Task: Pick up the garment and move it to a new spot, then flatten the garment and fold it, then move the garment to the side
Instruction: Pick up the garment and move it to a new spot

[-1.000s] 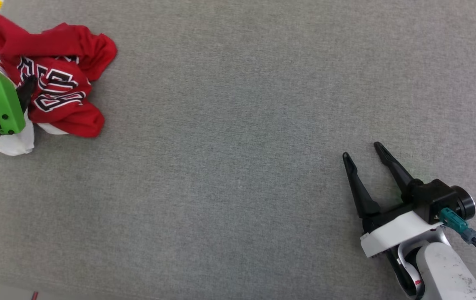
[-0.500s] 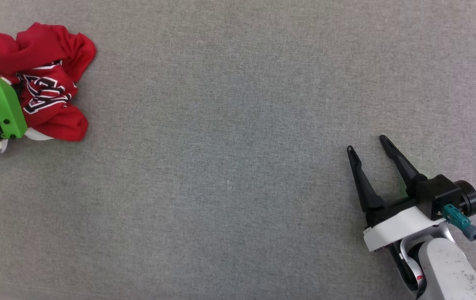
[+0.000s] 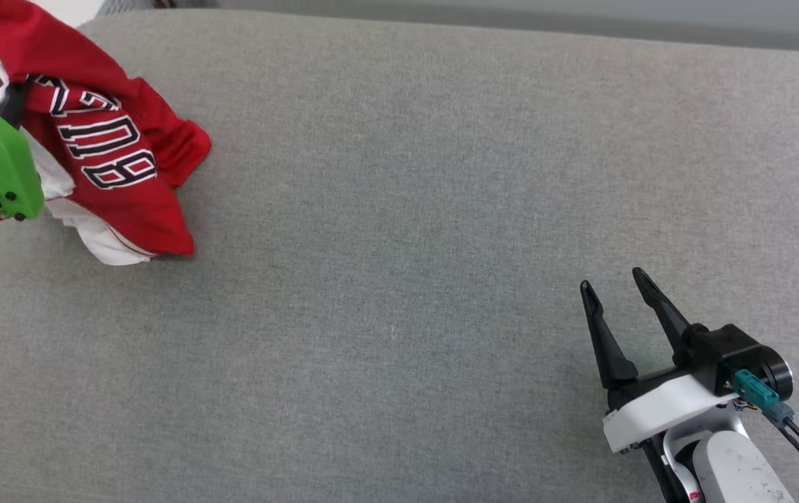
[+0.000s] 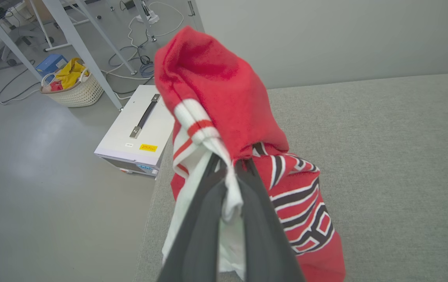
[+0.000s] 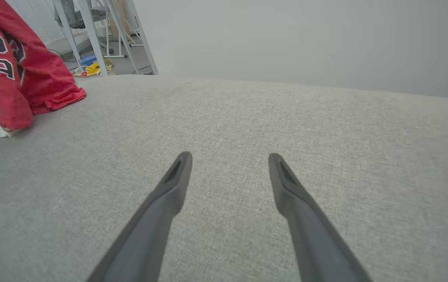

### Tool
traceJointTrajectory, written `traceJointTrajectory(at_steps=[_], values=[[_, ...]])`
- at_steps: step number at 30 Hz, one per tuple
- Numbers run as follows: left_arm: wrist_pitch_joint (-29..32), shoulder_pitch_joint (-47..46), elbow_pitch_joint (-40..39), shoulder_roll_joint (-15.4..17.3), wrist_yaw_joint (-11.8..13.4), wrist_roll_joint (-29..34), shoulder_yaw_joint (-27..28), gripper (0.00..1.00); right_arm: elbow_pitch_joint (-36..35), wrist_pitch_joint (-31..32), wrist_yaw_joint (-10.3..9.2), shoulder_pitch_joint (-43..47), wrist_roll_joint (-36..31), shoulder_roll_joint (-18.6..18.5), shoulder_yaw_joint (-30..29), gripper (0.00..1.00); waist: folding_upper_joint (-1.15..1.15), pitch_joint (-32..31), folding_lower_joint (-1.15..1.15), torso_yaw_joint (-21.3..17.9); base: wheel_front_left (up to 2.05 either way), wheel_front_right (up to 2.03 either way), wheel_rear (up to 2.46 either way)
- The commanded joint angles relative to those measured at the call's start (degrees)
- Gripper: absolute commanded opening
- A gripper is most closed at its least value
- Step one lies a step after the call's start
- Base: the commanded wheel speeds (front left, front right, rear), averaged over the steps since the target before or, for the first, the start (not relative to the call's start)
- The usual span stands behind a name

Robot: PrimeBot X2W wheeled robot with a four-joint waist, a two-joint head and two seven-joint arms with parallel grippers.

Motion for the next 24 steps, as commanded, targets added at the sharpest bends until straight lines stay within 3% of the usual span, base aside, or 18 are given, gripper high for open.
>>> traceJointTrajectory(at_steps=[1, 7, 13, 20, 24], values=[[-0.4, 0.4, -1.6, 0.5, 0.0, 0.8, -0.5, 0.0, 0.1, -0.1, -0.04, 1.0, 0.6, 0.5, -0.2, 1.0, 0.0, -5.0, 0.0, -0.4, 0.0, 0.0, 0.0], [-0.5, -1.5, -8.7, -1.0, 0.2, 3.1, -2.8, 0.0, 0.5, -0.1, -0.04, 2.5, 1.0, 1.9, -0.2, 1.0, 0.0, -8.7, 0.0, -2.6, 0.0, 0.0, 0.0], [-0.7, -4.6, -11.9, -3.7, 0.1, 5.2, -6.5, 0.0, 1.1, -0.1, -0.04, 3.4, 0.4, 3.2, -1.7, 1.0, 0.0, -11.3, 0.0, -7.8, 0.0, 0.0, 0.0], [-1.5, -10.4, -10.5, -8.9, -0.1, 6.1, -12.3, 0.0, 1.7, -0.1, -0.04, 3.8, -0.9, 4.0, -6.7, 1.0, 0.0, -11.9, 0.0, -15.2, 0.0, 0.0, 0.0], [-5.0, -14.8, -7.1, -13.0, -0.1, 5.8, -14.2, 0.0, 1.6, -0.1, -0.04, 3.7, 0.6, 4.0, -6.9, 1.0, 0.0, -11.3, 0.0, -19.2, 0.0, 0.0, 0.0]])
